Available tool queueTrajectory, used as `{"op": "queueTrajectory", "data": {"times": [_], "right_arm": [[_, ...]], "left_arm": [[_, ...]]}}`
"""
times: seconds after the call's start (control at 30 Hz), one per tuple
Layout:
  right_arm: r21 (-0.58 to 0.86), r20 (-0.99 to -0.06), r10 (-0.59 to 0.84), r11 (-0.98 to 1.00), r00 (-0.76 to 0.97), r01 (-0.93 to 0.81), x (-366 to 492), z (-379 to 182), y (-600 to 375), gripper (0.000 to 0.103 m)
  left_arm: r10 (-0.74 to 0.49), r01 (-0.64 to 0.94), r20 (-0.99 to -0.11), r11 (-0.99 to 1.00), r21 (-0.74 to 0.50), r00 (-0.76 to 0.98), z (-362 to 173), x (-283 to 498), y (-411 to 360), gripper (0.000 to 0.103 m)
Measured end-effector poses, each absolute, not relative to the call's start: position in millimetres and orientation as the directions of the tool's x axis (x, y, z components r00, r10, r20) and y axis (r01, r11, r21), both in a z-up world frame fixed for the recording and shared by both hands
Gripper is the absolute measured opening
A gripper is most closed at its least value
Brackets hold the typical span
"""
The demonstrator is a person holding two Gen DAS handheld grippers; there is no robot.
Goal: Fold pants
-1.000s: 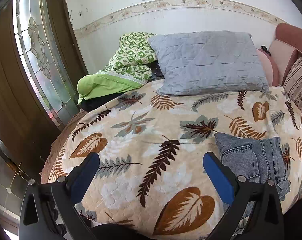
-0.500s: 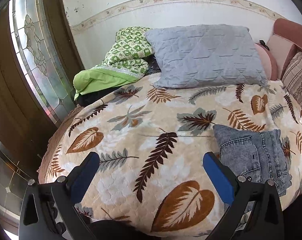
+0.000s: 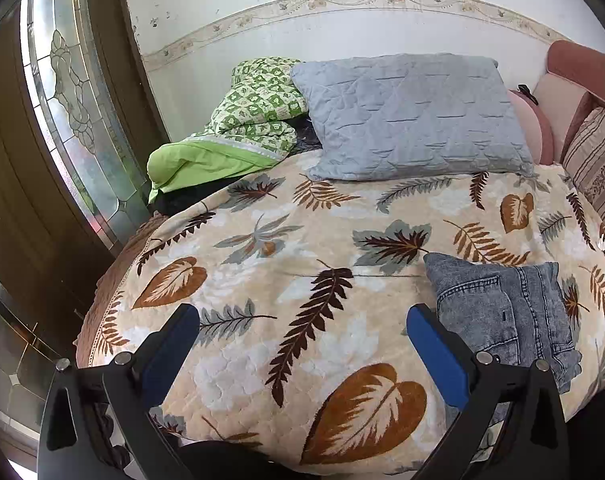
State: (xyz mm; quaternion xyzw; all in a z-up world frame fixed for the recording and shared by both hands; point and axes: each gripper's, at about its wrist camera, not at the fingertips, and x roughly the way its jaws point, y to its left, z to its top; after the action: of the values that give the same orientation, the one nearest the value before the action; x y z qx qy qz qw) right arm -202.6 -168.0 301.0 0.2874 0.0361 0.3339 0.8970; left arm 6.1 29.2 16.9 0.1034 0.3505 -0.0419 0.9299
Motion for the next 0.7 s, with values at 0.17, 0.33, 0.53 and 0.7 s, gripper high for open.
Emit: {"op": "queueTrajectory", "data": {"times": [0.17,0.33,0.53,0.7], "right_arm": [[0.531,0.181,0.615,0.595,0.767,-0.603,-215.8,309.8,-176.7,0.074],[0.546,0.173,0.661,0.553,0.730,-0.630,-214.4,307.0,-178.7,0.077],[0.611,0.127,0.577,0.595,0.807,-0.521,-197.5,280.0,-207.9,0.083],[0.622,-0.110,0.429,0.733,0.896,-0.275,-163.8,229.6,-240.3,0.083]], "left_arm": [[-0.005,0.147,-0.657,0.976,0.161,0.754,18.2,6.1,32.9,0.103],[-0.007,0.152,-0.663,0.975,0.161,0.749,16.1,7.3,30.7,0.103],[-0.029,0.185,-0.670,0.969,0.163,0.742,15.1,9.0,17.8,0.103],[-0.040,0.192,-0.671,0.970,0.153,0.740,18.3,17.7,9.7,0.103]]}}
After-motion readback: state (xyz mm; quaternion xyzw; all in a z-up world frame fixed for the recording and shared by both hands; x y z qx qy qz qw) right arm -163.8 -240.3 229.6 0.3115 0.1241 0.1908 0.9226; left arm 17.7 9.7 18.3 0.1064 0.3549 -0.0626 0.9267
